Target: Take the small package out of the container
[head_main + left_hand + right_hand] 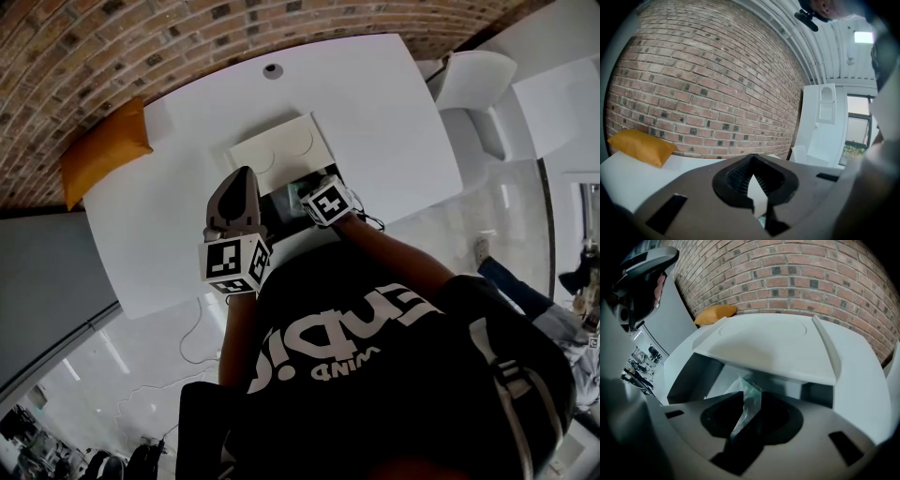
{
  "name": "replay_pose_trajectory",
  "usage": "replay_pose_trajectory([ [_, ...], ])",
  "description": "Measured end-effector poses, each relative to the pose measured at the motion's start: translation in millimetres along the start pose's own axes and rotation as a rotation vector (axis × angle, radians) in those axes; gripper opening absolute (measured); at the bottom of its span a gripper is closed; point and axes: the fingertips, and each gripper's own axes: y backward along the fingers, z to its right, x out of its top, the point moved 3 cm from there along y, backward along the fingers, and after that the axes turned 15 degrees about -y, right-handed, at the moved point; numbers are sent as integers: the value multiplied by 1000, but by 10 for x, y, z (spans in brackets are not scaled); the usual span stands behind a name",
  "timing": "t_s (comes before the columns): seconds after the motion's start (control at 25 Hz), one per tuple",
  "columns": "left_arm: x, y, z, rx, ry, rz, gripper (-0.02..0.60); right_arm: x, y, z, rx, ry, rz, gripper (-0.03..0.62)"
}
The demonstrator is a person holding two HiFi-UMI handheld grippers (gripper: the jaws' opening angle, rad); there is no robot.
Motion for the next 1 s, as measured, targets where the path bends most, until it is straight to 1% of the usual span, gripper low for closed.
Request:
replay_pose_trajectory([
  [0.56, 21, 52, 58, 14, -6, 6, 5, -6, 85, 21, 17, -2, 33, 57],
  [1.0, 29, 57, 133, 11, -11, 8, 5, 13, 181, -27, 42, -1, 51, 18],
])
